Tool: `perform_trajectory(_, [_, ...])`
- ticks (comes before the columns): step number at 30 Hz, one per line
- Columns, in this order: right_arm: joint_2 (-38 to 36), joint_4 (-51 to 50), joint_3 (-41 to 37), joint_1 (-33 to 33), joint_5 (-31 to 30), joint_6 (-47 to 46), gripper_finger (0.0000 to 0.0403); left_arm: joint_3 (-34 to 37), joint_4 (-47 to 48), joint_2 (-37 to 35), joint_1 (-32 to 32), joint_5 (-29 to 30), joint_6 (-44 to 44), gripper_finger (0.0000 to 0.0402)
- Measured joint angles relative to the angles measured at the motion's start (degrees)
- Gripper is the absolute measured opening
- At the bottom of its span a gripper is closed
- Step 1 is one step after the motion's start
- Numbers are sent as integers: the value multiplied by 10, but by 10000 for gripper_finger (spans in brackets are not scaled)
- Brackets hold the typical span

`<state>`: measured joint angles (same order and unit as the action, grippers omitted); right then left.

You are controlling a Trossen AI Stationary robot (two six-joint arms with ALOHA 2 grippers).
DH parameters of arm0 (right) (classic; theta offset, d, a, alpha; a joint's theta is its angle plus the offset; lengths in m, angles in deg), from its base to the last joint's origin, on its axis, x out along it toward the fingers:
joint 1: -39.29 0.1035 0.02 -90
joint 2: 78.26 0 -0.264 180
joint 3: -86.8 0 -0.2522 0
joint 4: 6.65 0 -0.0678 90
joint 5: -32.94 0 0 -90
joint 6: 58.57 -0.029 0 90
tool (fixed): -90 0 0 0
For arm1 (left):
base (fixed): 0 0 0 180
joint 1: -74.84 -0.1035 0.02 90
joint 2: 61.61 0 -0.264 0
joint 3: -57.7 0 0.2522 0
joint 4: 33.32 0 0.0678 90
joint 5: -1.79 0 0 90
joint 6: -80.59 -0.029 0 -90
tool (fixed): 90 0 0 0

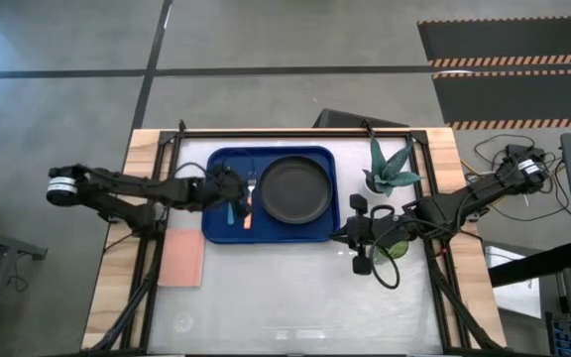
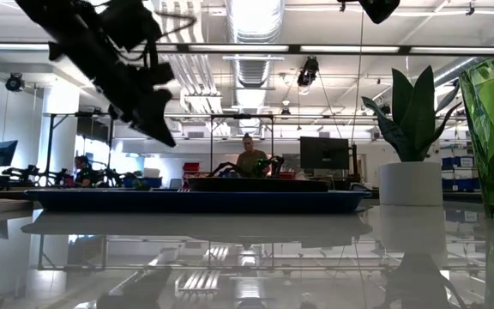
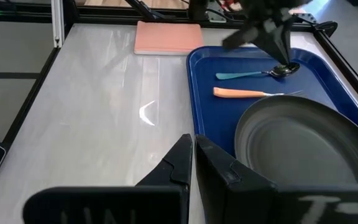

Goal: Pick and place plate/cup/fork/spoon on tray
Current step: Put the orange fork on the blue serving tray to the right of the blue spoon

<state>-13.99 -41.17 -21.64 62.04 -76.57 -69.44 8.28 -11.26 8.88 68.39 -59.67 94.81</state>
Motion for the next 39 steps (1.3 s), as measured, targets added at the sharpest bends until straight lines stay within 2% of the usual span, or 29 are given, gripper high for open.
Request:
perform_trajectory(4, [0, 0, 0, 0, 0, 0, 9, 25, -39, 12, -52, -27, -1, 0])
perform_trajectory(10, [0, 0, 0, 0, 0, 5, 9, 50, -128, 42, -85, -58, -9, 0])
perform_trajectory(15, [0, 0, 0, 0, 0, 5, 9, 50, -140, 84, -111, -65, -13, 0])
perform_trajectory(21, [0, 0, 0, 0, 0, 6, 9, 47, -151, 121, -143, -133, 18, 0])
perform_trajectory(30, [0, 0, -2, 0, -1, 10, 9, 51, -185, 125, -144, -134, 34, 0])
perform_trajectory(39, [0, 0, -2, 0, -1, 10, 9, 52, -194, 163, -144, -130, 46, 0])
